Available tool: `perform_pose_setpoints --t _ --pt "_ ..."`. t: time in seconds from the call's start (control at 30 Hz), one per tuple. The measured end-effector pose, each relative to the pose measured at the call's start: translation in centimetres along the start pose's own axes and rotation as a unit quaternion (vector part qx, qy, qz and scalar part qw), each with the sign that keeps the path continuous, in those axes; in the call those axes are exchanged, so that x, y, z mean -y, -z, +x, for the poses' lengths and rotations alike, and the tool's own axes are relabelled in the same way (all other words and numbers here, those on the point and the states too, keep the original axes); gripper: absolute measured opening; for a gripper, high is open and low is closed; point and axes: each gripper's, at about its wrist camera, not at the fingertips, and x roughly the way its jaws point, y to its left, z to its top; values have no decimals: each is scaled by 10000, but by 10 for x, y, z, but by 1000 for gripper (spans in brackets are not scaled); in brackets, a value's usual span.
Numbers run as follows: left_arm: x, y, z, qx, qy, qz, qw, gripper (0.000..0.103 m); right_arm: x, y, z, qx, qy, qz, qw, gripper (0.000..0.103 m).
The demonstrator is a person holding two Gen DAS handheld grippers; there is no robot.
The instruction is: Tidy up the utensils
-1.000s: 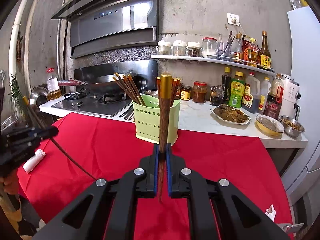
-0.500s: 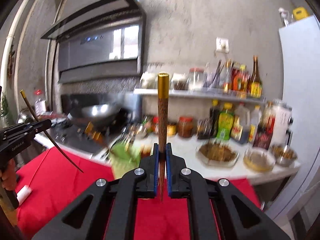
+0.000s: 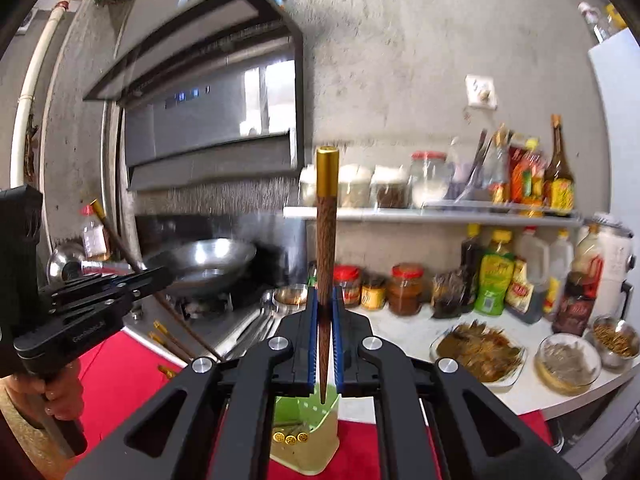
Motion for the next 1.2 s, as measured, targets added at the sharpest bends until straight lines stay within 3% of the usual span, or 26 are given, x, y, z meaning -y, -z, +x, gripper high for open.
perform_pose_setpoints --t 0.17,0.23,0.27,0.3,0.47,0.53,0.67,0.73,0.83,1.2 --pt "-7 15 28 -302 13 -28 9995 6 -1 20 23 -336 14 -32 9994 9" --pt "-8 18 31 -315 -77 11 9995 7 -1 23 26 -400 42 -46 9992 18" --pt "-8 17 31 -314 -88 32 9995 8 -1 24 23 -371 104 -58 9992 30" --pt "-8 17 29 -315 -68 26 9995 11 0 23 21 -322 118 -72 9994 37" --pt "-7 -1 0 -24 -79 -27 10000 29 2 6 -20 -17 306 -68 9995 40" --pt "-5 -9 -24 159 -135 -44 9998 40 0 -1 -45 101 408 -90 9991 41" --pt "0 -11 -79 308 -615 -42 9976 62 -6 -1 -99 157 667 -109 9976 54" --pt "3 2 -103 144 -957 -62 9953 64 -9 9 -120 48 725 -65 9973 56" --pt "9 33 -137 -176 -1116 -67 9936 65 -15 32 -147 -161 747 -10 9971 57" --pt "22 132 -206 -1113 -1412 -327 9832 69 -60 109 -215 -855 797 -111 9931 69"
